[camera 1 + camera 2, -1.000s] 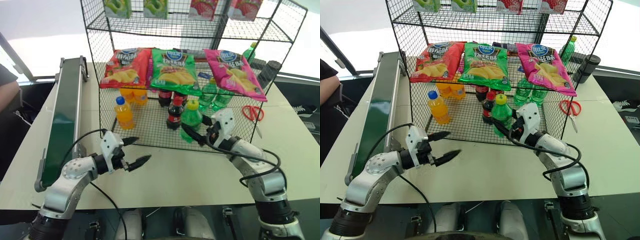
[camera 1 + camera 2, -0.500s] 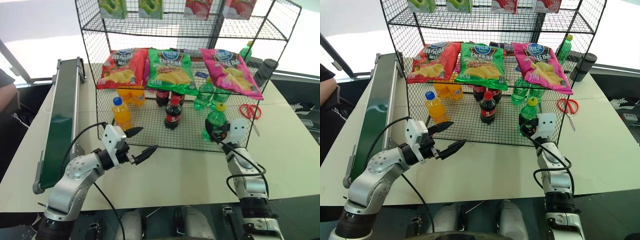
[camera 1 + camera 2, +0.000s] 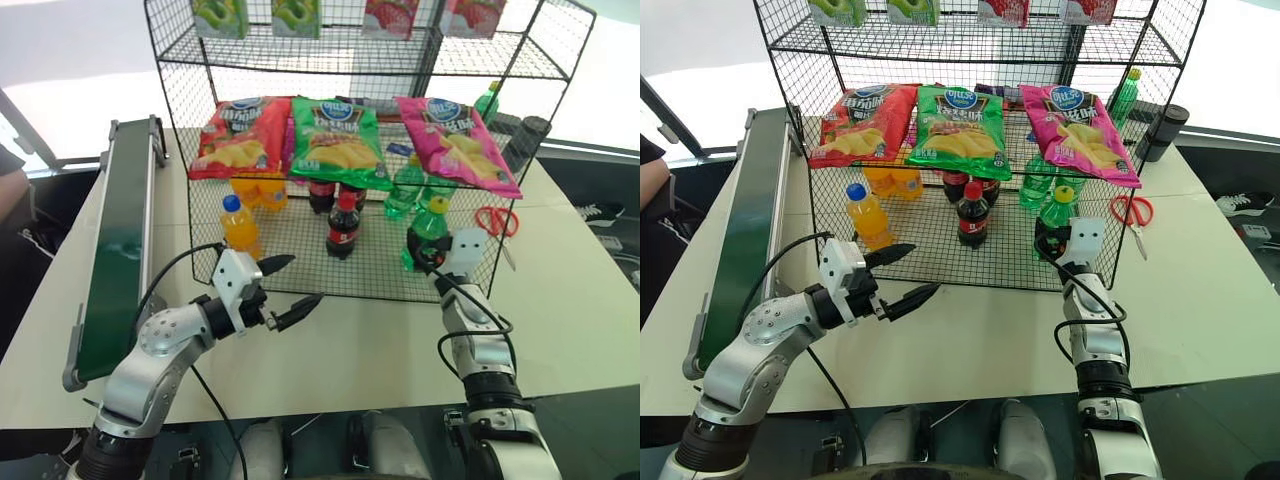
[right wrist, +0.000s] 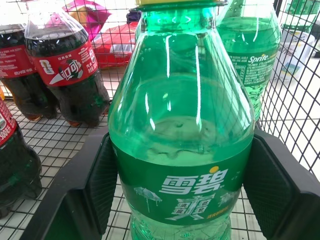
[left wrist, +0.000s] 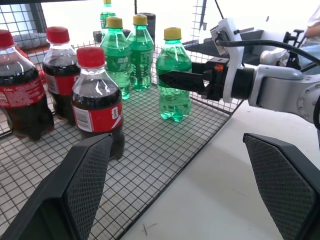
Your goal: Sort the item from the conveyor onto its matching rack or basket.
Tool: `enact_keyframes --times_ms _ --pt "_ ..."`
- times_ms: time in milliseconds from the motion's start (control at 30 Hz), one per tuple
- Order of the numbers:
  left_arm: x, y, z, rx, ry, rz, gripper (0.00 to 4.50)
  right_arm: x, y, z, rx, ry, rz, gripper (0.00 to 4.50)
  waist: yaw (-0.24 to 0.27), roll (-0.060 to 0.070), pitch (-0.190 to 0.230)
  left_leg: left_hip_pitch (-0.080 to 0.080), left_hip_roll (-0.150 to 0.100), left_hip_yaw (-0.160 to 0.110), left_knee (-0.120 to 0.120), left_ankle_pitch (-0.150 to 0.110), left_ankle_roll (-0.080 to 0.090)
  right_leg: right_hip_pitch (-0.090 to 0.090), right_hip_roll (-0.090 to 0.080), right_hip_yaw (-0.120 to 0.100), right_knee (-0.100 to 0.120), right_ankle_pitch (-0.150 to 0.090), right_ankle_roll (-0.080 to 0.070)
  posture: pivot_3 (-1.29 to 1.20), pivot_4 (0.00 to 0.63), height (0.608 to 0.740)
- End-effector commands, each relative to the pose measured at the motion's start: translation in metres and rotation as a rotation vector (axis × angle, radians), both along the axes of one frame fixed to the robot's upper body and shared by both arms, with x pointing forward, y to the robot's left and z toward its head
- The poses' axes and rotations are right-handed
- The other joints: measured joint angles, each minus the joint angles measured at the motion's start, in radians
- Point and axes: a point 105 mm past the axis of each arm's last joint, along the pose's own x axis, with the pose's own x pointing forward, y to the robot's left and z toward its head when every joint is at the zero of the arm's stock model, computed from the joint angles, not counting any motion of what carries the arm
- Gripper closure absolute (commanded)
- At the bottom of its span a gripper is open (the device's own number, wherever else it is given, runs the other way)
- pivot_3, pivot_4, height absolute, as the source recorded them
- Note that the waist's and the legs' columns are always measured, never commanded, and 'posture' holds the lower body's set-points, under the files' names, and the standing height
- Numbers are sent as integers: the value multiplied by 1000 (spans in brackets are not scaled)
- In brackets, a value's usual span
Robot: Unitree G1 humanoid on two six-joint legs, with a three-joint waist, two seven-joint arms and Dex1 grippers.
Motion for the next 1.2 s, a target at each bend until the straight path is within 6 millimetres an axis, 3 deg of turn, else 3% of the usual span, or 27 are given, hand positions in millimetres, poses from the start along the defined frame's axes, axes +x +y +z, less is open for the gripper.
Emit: enact_keyframes --times_ms 33,200,400,533,800,967,1200 --pt "-1 -2 4 -1 -34 -12 0 2 0 17 11 -68 8 107 0 0 0 0 0 0 0 0 0 0 0 0 0 0 0 0 150 736" --pt "-1 -2 4 -1 -35 -9 0 -3 -3 25 -62 -89 16 46 0 0 0 0 0 0 0 0 0 0 0 0 0 0 0 0 150 736" --pt "0 0 2 -5 -26 -1 0 -23 -11 35 -162 -88 95 46 1 0 0 0 0 0 0 0 0 0 -1 0 0 0 0 0 150 736" --pt "2 0 1 -8 -12 0 0 -43 -17 37 -185 -37 190 46 2 1 -1 0 0 0 0 0 0 0 -1 0 0 0 0 0 150 736" --pt "8 1 -1 0 -6 -5 0 -91 -11 43 -295 51 461 46 4 1 -1 0 0 0 0 0 0 1 0 0 -1 0 0 0 150 736" --pt "16 11 -5 41 15 19 0 -114 -27 55 -356 109 527 46 11 0 -1 0 -1 -1 0 0 0 1 0 0 -2 0 0 0 150 736" --pt "16 29 -18 110 85 32 0 -126 -59 63 -404 175 484 46 26 0 -1 0 -1 -1 0 0 0 1 1 0 -3 0 0 0 150 736"
